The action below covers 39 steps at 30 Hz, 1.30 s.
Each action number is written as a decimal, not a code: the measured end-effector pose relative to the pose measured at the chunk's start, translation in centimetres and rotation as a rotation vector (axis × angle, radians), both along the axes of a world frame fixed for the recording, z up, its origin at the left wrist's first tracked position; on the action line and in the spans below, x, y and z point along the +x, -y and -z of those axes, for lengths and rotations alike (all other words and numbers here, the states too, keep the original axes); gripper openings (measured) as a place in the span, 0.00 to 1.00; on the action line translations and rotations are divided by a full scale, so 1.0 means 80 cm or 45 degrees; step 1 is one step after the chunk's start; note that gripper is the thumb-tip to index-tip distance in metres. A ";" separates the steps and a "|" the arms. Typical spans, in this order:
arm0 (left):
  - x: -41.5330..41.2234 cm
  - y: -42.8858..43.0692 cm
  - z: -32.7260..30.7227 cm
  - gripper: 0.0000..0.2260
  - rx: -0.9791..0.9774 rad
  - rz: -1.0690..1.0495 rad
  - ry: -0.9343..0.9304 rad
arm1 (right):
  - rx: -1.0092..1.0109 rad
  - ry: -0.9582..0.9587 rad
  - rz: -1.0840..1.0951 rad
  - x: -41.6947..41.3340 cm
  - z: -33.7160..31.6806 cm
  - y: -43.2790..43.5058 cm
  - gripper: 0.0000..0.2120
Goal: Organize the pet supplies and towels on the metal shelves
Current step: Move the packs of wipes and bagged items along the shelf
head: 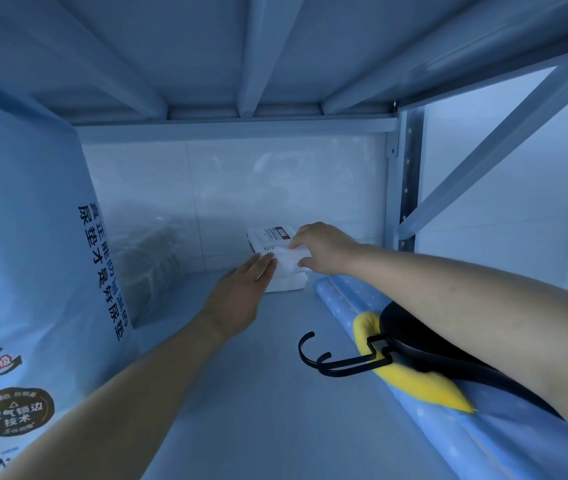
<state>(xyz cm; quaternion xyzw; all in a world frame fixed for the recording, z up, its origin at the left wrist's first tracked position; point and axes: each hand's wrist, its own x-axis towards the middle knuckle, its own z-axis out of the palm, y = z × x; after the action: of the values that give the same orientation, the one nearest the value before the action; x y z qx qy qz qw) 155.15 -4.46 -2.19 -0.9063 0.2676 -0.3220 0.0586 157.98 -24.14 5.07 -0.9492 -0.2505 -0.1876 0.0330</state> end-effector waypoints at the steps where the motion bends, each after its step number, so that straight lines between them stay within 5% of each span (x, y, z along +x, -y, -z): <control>1: 0.001 0.001 0.000 0.33 0.011 -0.030 -0.029 | -0.015 0.008 0.004 -0.001 0.000 0.001 0.20; 7: 0.018 0.005 -0.013 0.33 0.093 -0.305 -0.217 | -0.263 -0.061 -0.007 -0.013 0.001 0.006 0.20; 17: 0.017 0.000 -0.005 0.31 0.055 -0.236 -0.269 | -0.583 -0.224 0.095 -0.006 0.001 -0.003 0.28; 31: 0.028 0.010 -0.008 0.31 -0.105 -0.128 -0.230 | -0.392 -0.345 0.169 0.015 0.010 -0.001 0.26; 39: 0.036 0.020 -0.009 0.31 -0.235 -0.130 -0.556 | -0.264 -0.411 0.144 0.015 0.016 -0.002 0.28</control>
<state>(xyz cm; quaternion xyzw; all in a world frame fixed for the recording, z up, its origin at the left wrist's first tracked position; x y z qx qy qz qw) 158.07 -6.04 -1.47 -0.9682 0.1971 -0.1382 -0.0673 159.22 -23.99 3.80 -0.9779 -0.2060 -0.0078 -0.0357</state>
